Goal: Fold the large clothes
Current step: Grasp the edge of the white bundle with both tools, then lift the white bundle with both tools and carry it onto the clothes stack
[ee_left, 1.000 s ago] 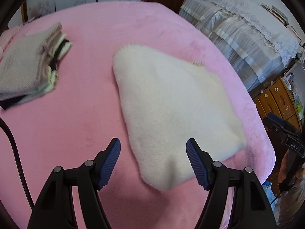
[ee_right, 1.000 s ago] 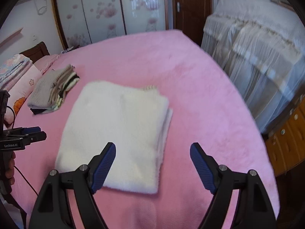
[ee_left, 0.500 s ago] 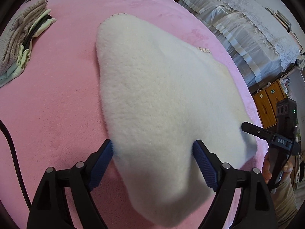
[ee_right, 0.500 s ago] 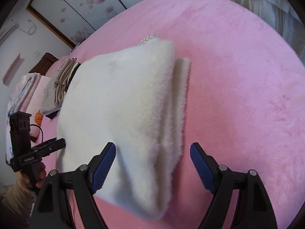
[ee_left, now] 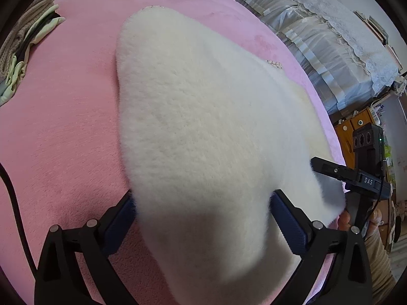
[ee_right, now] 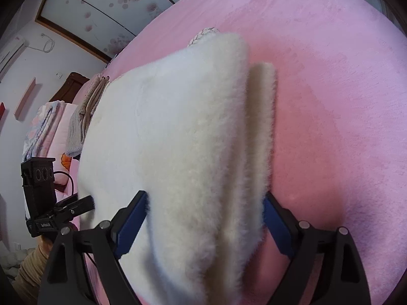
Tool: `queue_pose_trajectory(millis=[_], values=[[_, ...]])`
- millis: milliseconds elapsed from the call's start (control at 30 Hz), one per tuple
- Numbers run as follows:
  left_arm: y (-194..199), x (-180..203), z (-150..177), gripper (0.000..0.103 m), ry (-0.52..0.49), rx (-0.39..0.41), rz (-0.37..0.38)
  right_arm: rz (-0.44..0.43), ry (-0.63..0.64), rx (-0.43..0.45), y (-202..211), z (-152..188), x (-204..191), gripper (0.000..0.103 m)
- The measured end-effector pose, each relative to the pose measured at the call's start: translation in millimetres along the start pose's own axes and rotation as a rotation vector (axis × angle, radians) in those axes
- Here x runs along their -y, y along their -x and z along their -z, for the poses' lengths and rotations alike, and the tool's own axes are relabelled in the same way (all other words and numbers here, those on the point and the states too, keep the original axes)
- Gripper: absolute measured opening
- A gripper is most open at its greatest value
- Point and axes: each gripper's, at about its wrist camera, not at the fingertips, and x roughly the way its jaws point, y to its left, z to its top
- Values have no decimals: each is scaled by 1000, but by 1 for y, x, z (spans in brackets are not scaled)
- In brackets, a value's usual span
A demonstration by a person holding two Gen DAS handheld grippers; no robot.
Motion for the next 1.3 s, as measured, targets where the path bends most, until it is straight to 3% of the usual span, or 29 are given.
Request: queue_pose_trajectory(millis=[367, 500, 700, 800, 867, 1033, 1300], values=[[-5, -7, 2, 103, 11, -15, 43, -42, 17, -33, -24, -11, -6, 99], [-4, -7, 3, 103, 12, -4, 44, -33, 50, -29, -27, -11, -14, 98], [-2, 6, 4, 92, -1, 31, 10, -42, 61, -9, -22, -8, -17, 85], [3, 10, 5, 83, -17, 54, -10, -46, 69, 4, -18, -8, -21, 74], [8, 13, 6, 77, -31, 70, -24, -60, 85, 15, -12, -7, -28, 55], [28, 22, 7, 62, -67, 124, -51, -22, 126, 55, 0, -2, -49, 47], [93, 27, 13, 57, -110, 219, -81, -53, 148, 85, 18, 24, -97, 44]])
